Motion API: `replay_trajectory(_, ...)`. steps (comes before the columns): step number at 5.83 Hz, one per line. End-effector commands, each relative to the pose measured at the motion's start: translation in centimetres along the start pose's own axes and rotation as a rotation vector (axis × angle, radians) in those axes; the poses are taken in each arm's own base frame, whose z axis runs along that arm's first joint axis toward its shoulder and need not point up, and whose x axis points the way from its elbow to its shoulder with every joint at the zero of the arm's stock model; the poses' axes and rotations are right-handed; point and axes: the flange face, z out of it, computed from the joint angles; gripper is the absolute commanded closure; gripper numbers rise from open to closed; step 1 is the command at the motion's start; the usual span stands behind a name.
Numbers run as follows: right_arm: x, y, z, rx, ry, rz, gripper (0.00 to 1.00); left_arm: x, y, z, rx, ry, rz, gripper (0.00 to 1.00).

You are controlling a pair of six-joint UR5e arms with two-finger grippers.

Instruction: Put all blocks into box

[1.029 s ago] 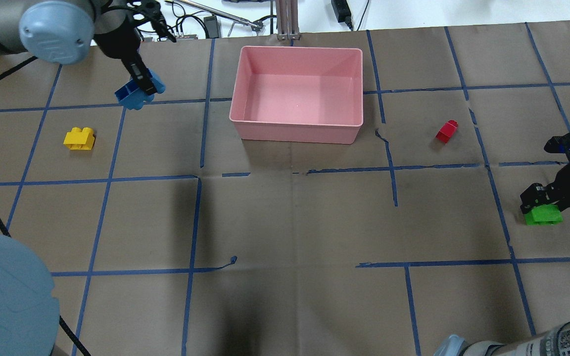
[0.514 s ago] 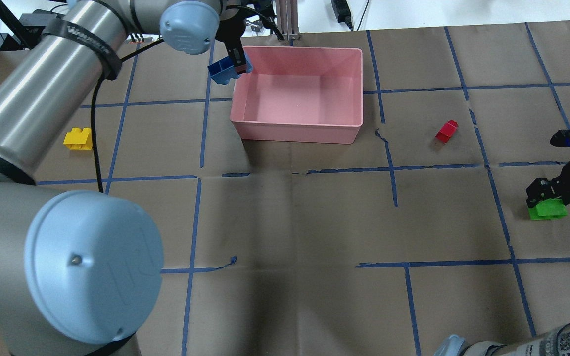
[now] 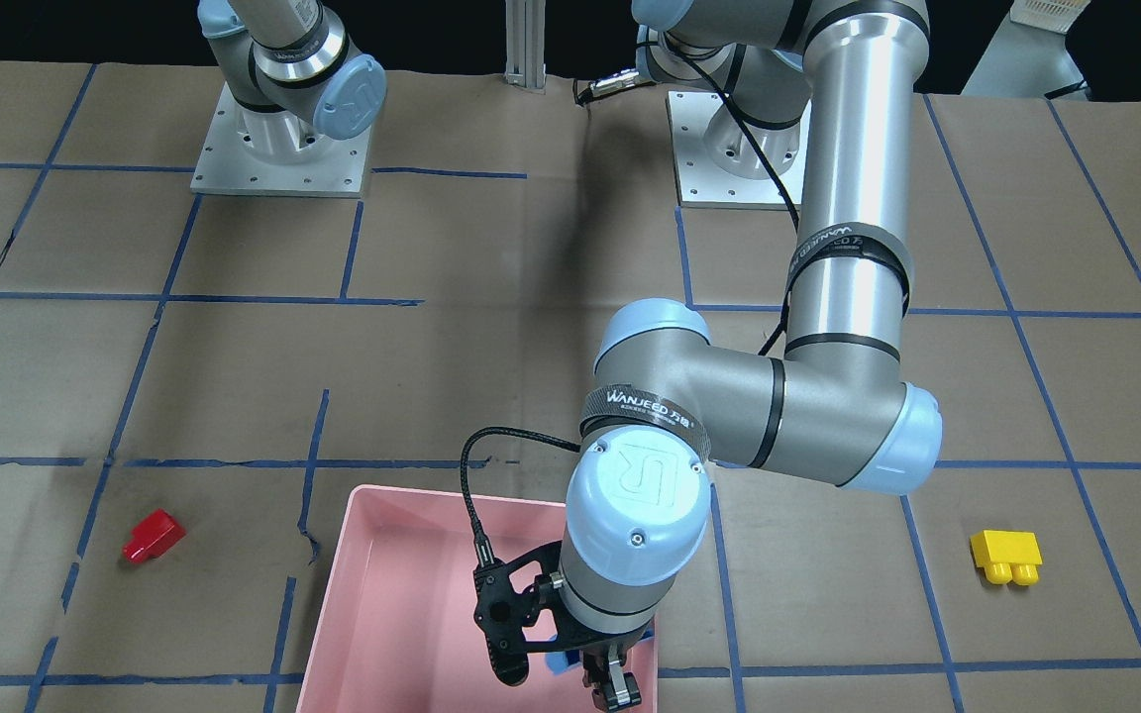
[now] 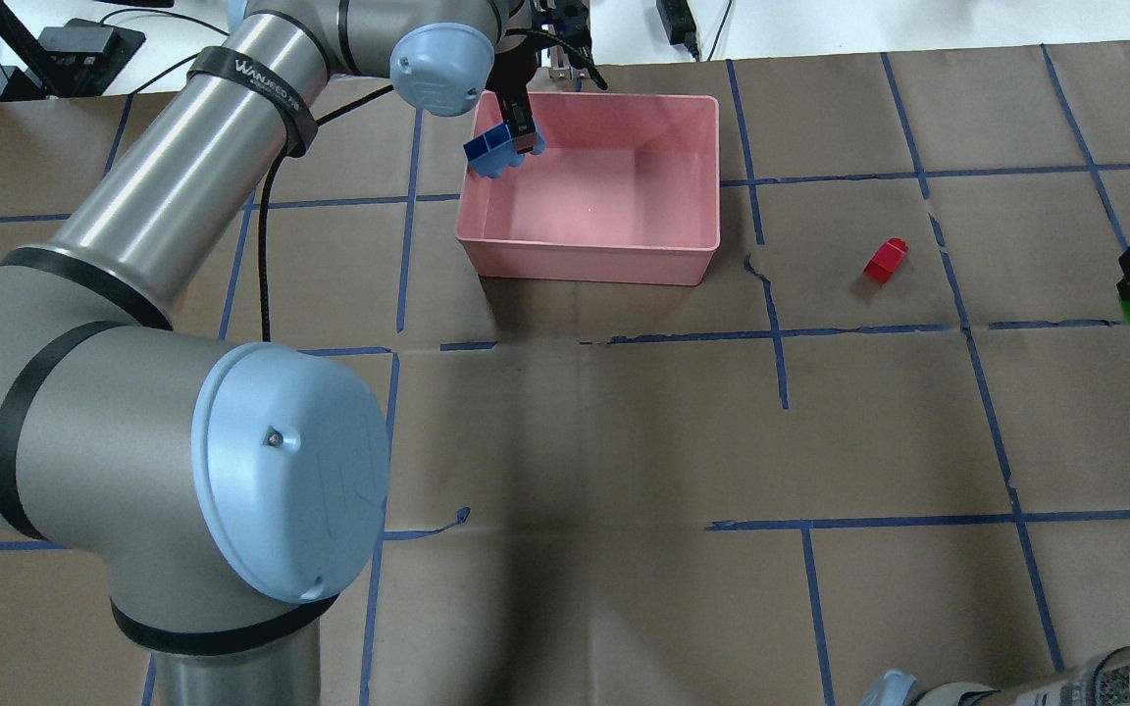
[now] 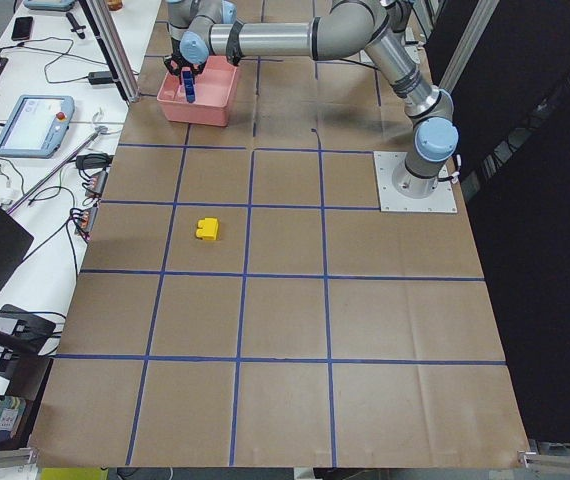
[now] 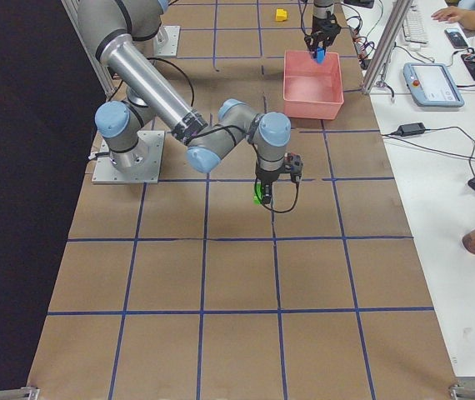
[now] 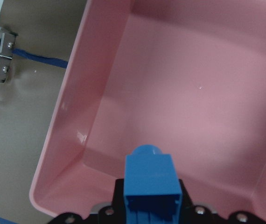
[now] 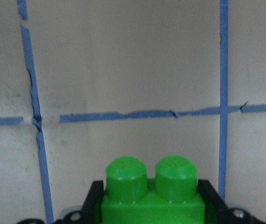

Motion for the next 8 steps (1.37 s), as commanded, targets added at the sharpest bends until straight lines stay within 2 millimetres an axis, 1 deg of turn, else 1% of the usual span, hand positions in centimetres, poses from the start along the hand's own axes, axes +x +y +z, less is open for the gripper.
replay_trajectory(1,-3.7,-4.1,-8.7,0.001,-0.005,-0.012,0.61,-2.1,5.4,-2.3,-0.03,0.043,-0.059,0.09)
replay_trajectory(2,-8.3,-6.3,-10.6,0.031,0.009,-0.05,0.61,-4.3,12.9,-5.3,-0.055,0.086,-0.129,0.09)
replay_trajectory(3,-14.3,-8.0,-11.6,0.054,0.015,-0.048,0.61,-5.1,21.2,-6.3,-0.086,0.145,-0.177,0.04)
replay_trajectory(4,-20.9,-8.9,-12.6,0.072,0.014,-0.06,0.61,-5.0,28.9,-5.6,-0.087,0.193,-0.171,0.02)
replay_trajectory(5,-29.0,-9.4,-12.8,0.086,0.006,-0.084,0.61,-4.8,34.5,-4.8,-0.071,0.228,-0.111,0.02)
replay_trajectory(6,-35.8,-10.4,-11.4,0.076,-0.009,-0.06,0.61,-4.6,41.0,-2.9,-0.043,0.279,0.095,0.02)
replay_trajectory(7,-42.7,-11.6,-10.2,0.077,-0.018,-0.024,0.61,-4.4,46.0,-1.7,-0.024,0.29,0.135,0.02)
replay_trajectory(8,-48.1,-13.7,-7.7,0.071,-0.023,-0.013,0.61,-5.6,48.1,-0.5,-0.021,0.219,0.284,0.02)
